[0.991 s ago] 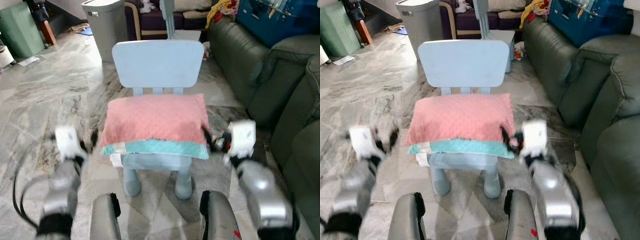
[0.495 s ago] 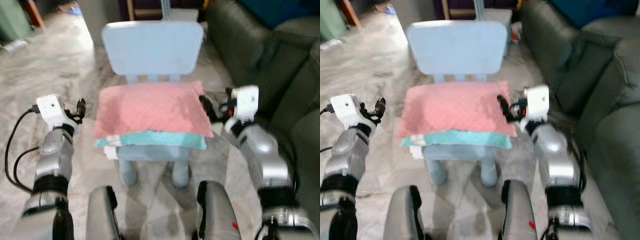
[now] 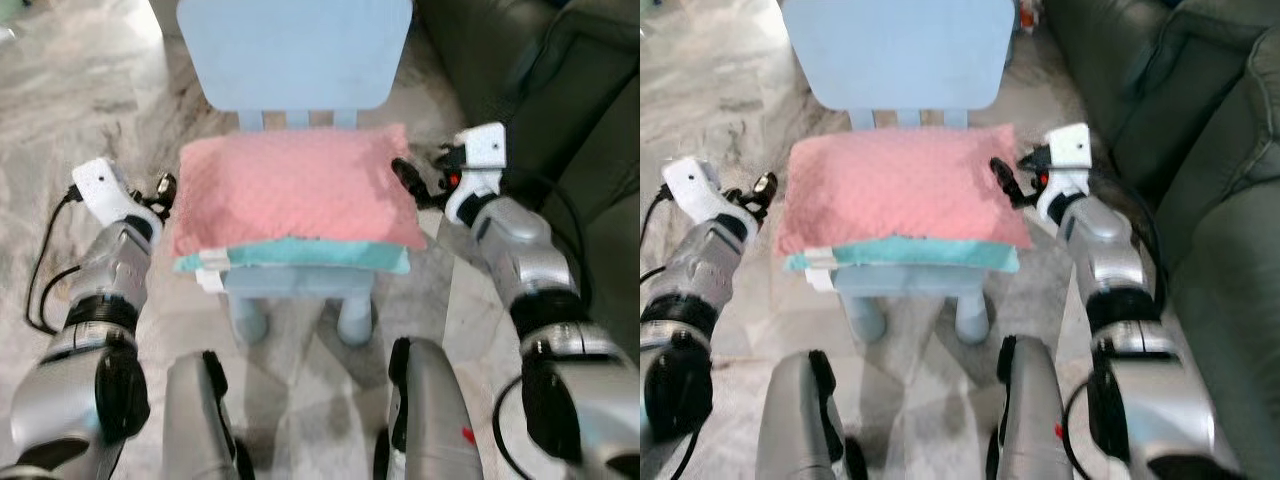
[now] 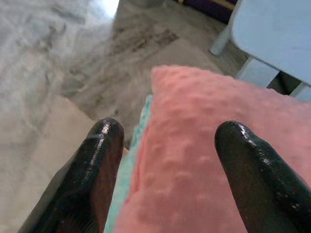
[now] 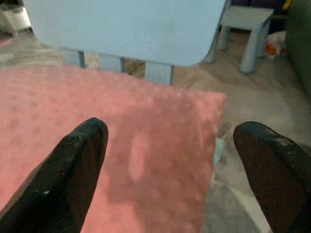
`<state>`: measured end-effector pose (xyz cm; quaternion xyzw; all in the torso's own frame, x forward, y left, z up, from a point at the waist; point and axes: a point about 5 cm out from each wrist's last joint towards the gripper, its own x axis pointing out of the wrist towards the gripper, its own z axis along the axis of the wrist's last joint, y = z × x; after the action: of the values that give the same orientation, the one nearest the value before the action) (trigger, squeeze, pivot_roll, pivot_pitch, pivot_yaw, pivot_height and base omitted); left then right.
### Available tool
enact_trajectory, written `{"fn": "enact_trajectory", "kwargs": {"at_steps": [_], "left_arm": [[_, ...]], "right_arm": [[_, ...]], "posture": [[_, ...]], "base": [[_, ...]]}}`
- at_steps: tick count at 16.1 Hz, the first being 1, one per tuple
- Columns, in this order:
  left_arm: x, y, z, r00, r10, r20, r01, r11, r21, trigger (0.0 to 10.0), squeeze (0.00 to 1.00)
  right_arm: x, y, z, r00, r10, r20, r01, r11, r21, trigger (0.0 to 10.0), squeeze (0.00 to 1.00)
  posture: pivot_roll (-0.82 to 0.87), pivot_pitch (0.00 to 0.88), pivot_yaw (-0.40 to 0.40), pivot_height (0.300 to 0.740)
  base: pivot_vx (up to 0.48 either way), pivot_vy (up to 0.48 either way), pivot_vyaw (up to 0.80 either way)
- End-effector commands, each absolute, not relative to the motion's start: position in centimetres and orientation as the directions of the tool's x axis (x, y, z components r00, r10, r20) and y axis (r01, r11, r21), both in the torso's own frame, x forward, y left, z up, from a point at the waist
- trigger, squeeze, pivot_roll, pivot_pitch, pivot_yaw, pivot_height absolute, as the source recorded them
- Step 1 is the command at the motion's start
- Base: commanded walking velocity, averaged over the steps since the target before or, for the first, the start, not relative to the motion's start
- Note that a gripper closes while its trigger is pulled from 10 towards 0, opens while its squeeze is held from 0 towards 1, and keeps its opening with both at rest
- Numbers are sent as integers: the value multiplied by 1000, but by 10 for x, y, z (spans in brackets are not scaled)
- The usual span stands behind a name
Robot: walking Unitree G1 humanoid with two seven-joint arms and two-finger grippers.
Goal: Move the pillow to the sofa
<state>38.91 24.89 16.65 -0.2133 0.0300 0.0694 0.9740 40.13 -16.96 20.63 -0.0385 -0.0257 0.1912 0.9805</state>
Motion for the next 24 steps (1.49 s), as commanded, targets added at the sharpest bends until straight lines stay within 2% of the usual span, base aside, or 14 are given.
{"fn": "enact_trajectory", "kwargs": {"at_steps": [1, 3, 5, 9, 13, 17, 19, 21, 24], "left_arm": [[390, 255, 170, 986, 134, -98, -164, 883, -441, 10000, 0], [393, 255, 178, 987, 131, -90, -158, 869, -469, 10000, 0], [396, 254, 184, 988, 131, -82, -154, 822, -549, 10000, 0], [402, 239, 187, 993, 45, -112, -110, 722, -683, 10000, 0], [404, 224, 184, 987, -39, -157, -81, 721, -688, 10000, 0], [402, 213, 173, 965, -111, -239, -73, 759, -647, 10000, 0], [403, 219, 176, 969, -70, -237, -92, 789, -608, 10000, 0], [405, 242, 200, 989, 31, -144, -113, 783, -611, 10000, 0], [401, 262, 206, 985, 94, -147, -162, 808, -567, 10000, 0]], "right_arm": [[404, -172, 211, 927, 373, 43, -369, 926, -84, 10000, 0], [408, -173, 213, 930, 367, 24, -365, 928, -69, 10000, 0], [410, -171, 214, 931, 364, 13, -360, 926, -115, 10000, 0], [412, -174, 218, 933, 359, 14, -354, 926, -129, 10000, 0], [411, -167, 209, 917, 398, -28, -398, 909, -121, 10000, 0], [408, -142, 193, 859, 502, -97, -511, 854, -104, 10000, 0], [407, -138, 191, 849, 518, -107, -528, 841, -116, 10000, 0], [410, -141, 203, 857, 512, -63, -515, 851, -102, 10000, 0], [411, -151, 213, 855, 518, -29, -519, 850, -93, 10000, 0]], "posture": [[-128, 268, -7, 473], [-126, 277, -11, 473], [-128, 278, -18, 473], [-131, 280, -21, 473], [-128, 283, -14, 473], [-120, 298, -12, 473], [-115, 304, -11, 473], [-112, 311, -10, 473], [-118, 314, -10, 473]], "base": [[0, 0, 0], [0, 0, 0], [0, 0, 0], [0, 0, 0], [0, 0, 0], [0, 0, 0], [0, 0, 0], [0, 0, 0], [0, 0, 0]]}}
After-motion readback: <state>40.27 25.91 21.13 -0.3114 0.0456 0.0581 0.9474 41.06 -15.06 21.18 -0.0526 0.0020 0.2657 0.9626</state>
